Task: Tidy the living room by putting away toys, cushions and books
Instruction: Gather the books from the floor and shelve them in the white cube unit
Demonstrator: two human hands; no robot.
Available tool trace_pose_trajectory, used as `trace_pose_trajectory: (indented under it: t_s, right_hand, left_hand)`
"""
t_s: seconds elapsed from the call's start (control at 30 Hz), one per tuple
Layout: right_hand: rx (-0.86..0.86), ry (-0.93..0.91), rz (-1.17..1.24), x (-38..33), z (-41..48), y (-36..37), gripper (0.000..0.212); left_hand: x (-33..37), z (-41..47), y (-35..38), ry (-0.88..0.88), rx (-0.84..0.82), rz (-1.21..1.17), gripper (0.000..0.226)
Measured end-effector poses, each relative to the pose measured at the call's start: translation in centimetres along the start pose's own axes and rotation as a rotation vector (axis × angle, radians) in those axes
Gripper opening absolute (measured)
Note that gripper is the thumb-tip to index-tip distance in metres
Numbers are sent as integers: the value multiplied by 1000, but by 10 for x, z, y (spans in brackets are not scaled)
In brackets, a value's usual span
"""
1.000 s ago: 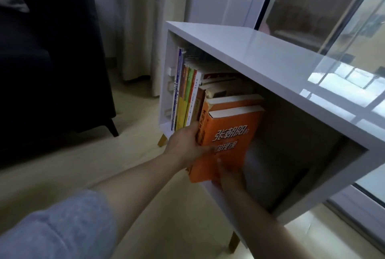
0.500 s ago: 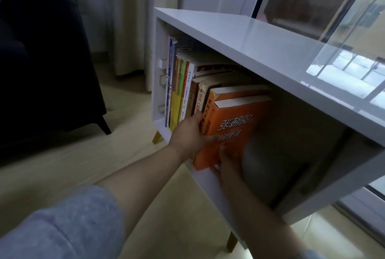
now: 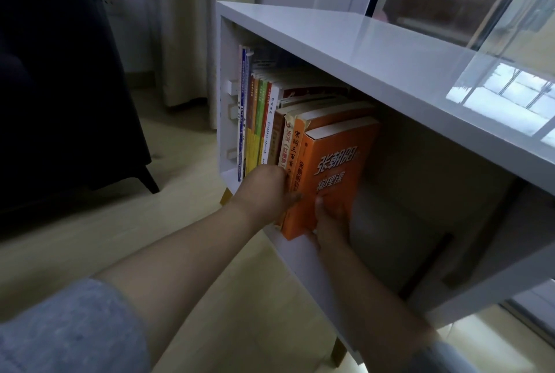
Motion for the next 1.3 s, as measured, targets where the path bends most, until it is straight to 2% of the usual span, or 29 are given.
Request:
trace_pose_trajectory:
  t_s: [0.27, 0.57, 0.77, 0.9, 1.07, 1.13, 1.3]
  right_hand:
    - [31, 54, 49, 3, -7, 0, 72]
    - [-41, -126, -61, -10, -45, -8, 67]
    - [-135, -195, -151, -18, -81, -16, 47]
    - [-202, -209, -245, -14, -90, -10, 10]
    - [-172, -115, -262, -6, -105, 6, 16]
    - [-157, -11, -326, -11, -116, 19, 18]
    - [-184, 98, -446, -53, -158, 49, 16]
  left_hand:
    - [-6, -4, 7, -40, -28, -85, 35]
    - [-20, -20, 0, -53, 9, -101, 34]
    - [-50, -25, -2, -193, -15, -110, 32]
    - [-64, -28, -1, -241, -31, -146, 28]
    - [-69, -43, -5, -328, -96, -235, 31]
    - [-71, -59, -28, -439, -136, -296, 30]
    - [-56, -111, -76, -633, -172, -359, 24]
Point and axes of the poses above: each hand's wrist, its own z-axis towards the middle knuckle, its own y-axis out of the palm, x = y × z, the point moved 1 cm from there along z, towards the middle knuckle, and after that the axes turned 4 degrees about z, right-handed, at the moved point
